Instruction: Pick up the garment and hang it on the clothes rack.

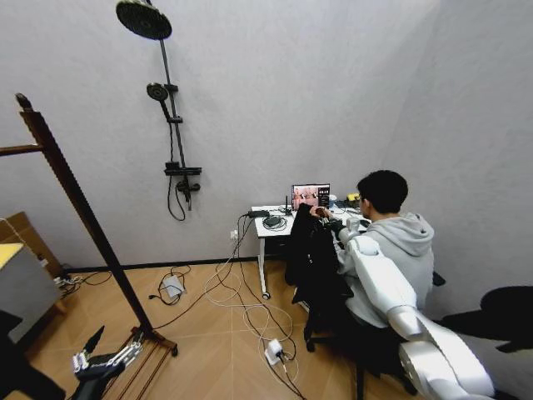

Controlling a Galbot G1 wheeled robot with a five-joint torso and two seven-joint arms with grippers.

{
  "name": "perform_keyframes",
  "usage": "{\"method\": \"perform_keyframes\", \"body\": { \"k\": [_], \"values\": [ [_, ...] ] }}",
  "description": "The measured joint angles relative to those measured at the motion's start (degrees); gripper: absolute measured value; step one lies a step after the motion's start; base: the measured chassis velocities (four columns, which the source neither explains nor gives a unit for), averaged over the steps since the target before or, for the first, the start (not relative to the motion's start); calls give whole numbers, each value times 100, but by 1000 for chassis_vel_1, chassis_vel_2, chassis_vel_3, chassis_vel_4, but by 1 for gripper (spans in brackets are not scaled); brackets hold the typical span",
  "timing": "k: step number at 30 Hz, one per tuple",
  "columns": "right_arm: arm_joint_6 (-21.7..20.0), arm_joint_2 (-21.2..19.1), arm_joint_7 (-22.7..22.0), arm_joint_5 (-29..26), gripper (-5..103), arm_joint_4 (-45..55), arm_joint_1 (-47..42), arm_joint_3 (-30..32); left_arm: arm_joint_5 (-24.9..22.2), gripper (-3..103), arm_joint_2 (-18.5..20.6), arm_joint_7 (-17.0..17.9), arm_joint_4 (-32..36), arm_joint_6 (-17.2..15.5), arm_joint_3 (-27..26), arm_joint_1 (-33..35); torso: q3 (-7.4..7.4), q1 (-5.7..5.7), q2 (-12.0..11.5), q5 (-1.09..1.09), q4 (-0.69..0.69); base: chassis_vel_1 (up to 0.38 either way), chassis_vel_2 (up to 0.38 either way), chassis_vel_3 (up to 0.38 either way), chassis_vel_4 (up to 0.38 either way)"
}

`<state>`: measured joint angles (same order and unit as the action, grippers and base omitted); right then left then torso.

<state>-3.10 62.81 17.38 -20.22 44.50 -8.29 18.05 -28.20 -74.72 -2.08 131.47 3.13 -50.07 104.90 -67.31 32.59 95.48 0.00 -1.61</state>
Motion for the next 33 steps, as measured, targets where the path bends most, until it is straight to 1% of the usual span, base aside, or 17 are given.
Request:
{"method": "perform_keyframes", "body": {
  "k": [6,8,9,11,12,13,14,16,17,19,22,23,25,27,29,30,33],
  "values": [
    [30,-52,-51,-5,10,46,-31,7,0,100,0,0,0,0,0,0,0,0,0,0,0,0,0,0,0],
    [-20,-107,-213,-131,10,410,-211,9,0,100,0,0,0,0,0,0,-1,0,0,3,-1,0,0,0,0],
    [-20,-107,-213,-131,10,410,-211,9,0,100,0,0,0,0,0,0,-1,0,0,3,-1,0,0,0,0],
    [-210,-166,-458,-336,10,925,-455,3,0,100,0,0,0,0,0,0,0,0,0,1,-2,0,0,0,0],
    [-210,-166,-458,-336,10,925,-455,3,0,100,0,0,0,0,0,0,0,0,0,1,-2,0,0,0,0],
    [-342,-198,-631,-484,10,1293,-648,1,0,100,0,0,0,0,0,0,0,0,0,0,-3,0,0,0,0],
    [-342,-198,-631,-484,10,1293,-648,1,0,100,0,0,0,0,0,0,0,0,0,0,-3,0,0,0,0],
    [-606,-276,-974,-726,10,2163,-1114,2,0,100,0,1,0,0,0,0,0,0,0,1,-2,0,0,0,0],
    [-606,-276,-974,-726,10,2163,-1114,2,0,100,0,1,0,0,0,0,0,0,0,1,-2,0,0,0,0],
    [-763,-342,-1166,-849,10,2815,-1425,-12,0,100,0,0,0,0,0,0,0,0,0,1,-3,0,0,0,0],
    [-930,-420,-1410,-1006,10,3597,-1720,-60,0,100,0,0,0,0,0,0,1,0,0,-1,0,0,0,0,0],
    [-930,-420,-1410,-1006,10,3597,-1720,-60,0,100,0,0,0,0,0,0,1,0,0,-1,0,0,0,0,0],
    [-1075,-484,-1592,-1098,10,4092,-1864,-110,0,100,0,0,0,0,0,0,0,0,0,0,0,0,0,0,0],
    [-1110,-506,-1634,-1130,10,4238,-1900,-128,0,100,0,0,0,0,0,0,0,0,0,-1,-1,0,0,0,0],
    [-1225,-584,-1729,-1343,10,4855,-2028,-242,0,100,0,0,0,0,0,0,1,0,0,-1,-2,0,0,0,0],
    [-1225,-584,-1729,-1343,10,4855,-2028,-242,0,100,0,0,0,0,0,0,1,0,0,-1,-2,0,0,0,0],
    [-1245,-633,-1716,-1568,10,5257,-2103,-362,0,100,0,0,0,0,0,0,1,-1,1,-1,0,0,0,0,0]
  ]
}}
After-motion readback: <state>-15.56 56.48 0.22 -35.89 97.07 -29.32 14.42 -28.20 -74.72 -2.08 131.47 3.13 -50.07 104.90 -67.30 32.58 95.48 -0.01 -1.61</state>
